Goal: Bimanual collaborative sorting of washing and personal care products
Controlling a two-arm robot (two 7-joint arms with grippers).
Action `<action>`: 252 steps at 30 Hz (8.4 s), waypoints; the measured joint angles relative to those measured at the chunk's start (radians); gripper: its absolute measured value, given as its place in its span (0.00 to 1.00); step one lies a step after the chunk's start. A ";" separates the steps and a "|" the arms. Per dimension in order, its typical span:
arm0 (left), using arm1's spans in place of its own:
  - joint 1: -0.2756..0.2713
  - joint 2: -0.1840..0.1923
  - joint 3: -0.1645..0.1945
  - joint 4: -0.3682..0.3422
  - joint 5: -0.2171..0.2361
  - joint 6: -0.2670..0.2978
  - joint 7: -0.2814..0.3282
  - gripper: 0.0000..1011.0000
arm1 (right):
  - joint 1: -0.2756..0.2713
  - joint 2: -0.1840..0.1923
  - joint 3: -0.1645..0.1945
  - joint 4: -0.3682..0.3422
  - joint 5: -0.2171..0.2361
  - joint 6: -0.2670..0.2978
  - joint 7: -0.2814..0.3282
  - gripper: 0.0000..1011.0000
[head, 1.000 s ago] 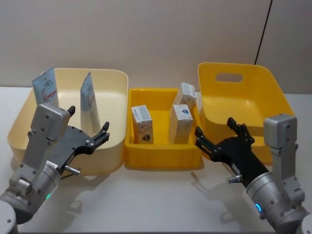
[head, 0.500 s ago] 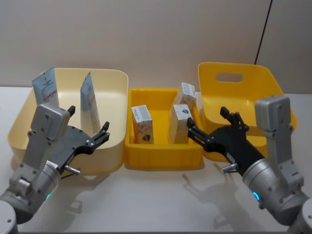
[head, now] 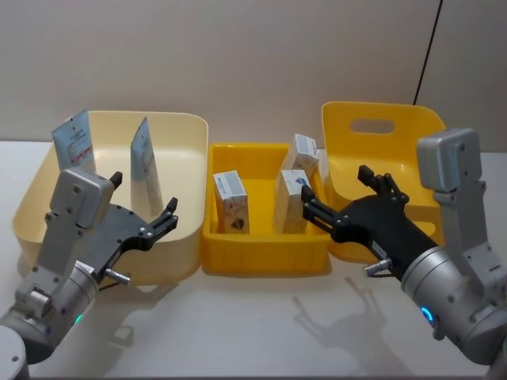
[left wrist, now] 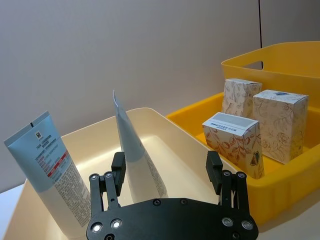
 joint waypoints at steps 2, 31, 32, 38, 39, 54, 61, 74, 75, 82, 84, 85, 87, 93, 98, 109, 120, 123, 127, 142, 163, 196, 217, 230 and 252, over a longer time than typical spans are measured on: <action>0.000 0.000 0.000 0.000 0.000 0.000 0.000 0.99 | -0.002 -0.004 -0.001 -0.008 0.000 0.020 -0.005 0.99; 0.000 0.000 0.000 0.000 0.000 0.000 0.000 0.99 | 0.001 -0.147 -0.088 0.035 -0.046 0.103 -0.106 0.99; 0.000 0.000 0.000 0.000 0.000 0.000 0.000 0.99 | 0.000 -0.151 -0.089 0.037 -0.047 0.102 -0.107 0.99; 0.000 0.000 0.000 0.000 0.000 0.000 0.000 0.99 | 0.000 -0.170 -0.100 0.054 -0.054 0.087 -0.113 0.99; 0.000 0.000 0.000 0.000 0.000 0.000 0.000 0.99 | 0.000 -0.174 -0.102 0.059 -0.056 0.084 -0.114 0.99; 0.000 0.000 0.000 0.000 0.000 0.000 0.000 0.99 | -0.006 -0.205 -0.115 0.087 -0.080 0.061 -0.126 0.99; 0.000 0.000 0.000 0.000 0.000 0.000 0.000 0.99 | -0.014 -0.218 -0.118 0.099 -0.091 0.045 -0.133 0.99; 0.000 0.000 0.000 0.000 0.000 0.000 0.000 0.99 | 0.009 -0.248 -0.118 0.149 -0.115 0.029 -0.149 0.99; 0.000 0.000 0.000 0.000 0.000 0.000 0.000 0.99 | 0.009 -0.248 -0.118 0.149 -0.115 0.029 -0.149 0.99; 0.000 0.000 0.000 0.000 0.000 0.000 0.000 0.99 | 0.053 -0.262 -0.109 0.198 -0.127 0.028 -0.151 0.99; 0.000 0.000 0.000 0.000 0.000 0.000 0.000 0.99 | 0.061 -0.263 -0.106 0.206 -0.129 0.029 -0.151 0.99; 0.000 0.000 0.000 0.000 0.000 0.000 0.000 0.99 | 0.068 -0.264 -0.104 0.213 -0.131 0.031 -0.150 0.99; 0.000 0.000 0.000 0.000 0.000 0.000 0.000 0.99 | 0.079 -0.266 -0.099 0.225 -0.133 0.035 -0.150 0.99; 0.000 0.000 0.000 0.000 0.000 0.000 0.000 0.99 | 0.096 -0.266 -0.088 0.246 -0.134 0.049 -0.142 0.99; 0.000 0.000 0.000 0.000 0.000 0.000 0.000 0.99 | 0.112 -0.266 -0.077 0.268 -0.134 0.061 -0.133 0.99; 0.000 0.000 0.000 0.000 0.000 0.000 0.000 0.99 | 0.147 -0.278 -0.059 0.320 -0.137 0.069 -0.126 0.99; 0.000 0.000 0.000 0.000 0.000 0.000 0.000 0.99 | 0.188 -0.302 -0.045 0.377 -0.145 0.066 -0.131 0.99; 0.000 0.000 0.000 0.000 0.000 0.000 0.000 0.99 | 0.197 -0.308 -0.043 0.390 -0.148 0.065 -0.132 0.99; 0.000 0.000 0.000 0.000 0.000 0.000 0.000 0.99 | 0.209 -0.316 -0.043 0.406 -0.151 0.064 -0.132 0.99; 0.000 0.000 0.000 0.000 0.000 0.000 0.000 0.99 | 0.235 -0.336 -0.041 0.441 -0.158 0.060 -0.130 0.93; 0.000 0.000 0.000 0.000 0.000 0.000 0.000 0.99 | 0.244 -0.342 -0.041 0.453 -0.161 0.058 -0.128 0.46; 0.000 0.000 0.000 0.000 0.000 0.000 0.000 0.99 | 0.237 -0.293 -0.043 0.372 -0.151 -0.079 -0.014 0.46; 0.000 0.000 0.000 0.000 0.000 0.000 0.000 0.99 | 0.253 -0.224 0.083 0.241 -0.145 -0.212 0.037 0.46; 0.000 0.000 0.000 0.000 0.000 0.000 0.000 0.99 | 0.254 -0.184 0.211 0.231 -0.161 -0.235 0.003 0.46; 0.000 0.000 0.000 0.000 0.000 0.000 0.000 0.99 | 0.303 -0.157 0.249 0.341 -0.147 -0.070 0.058 0.46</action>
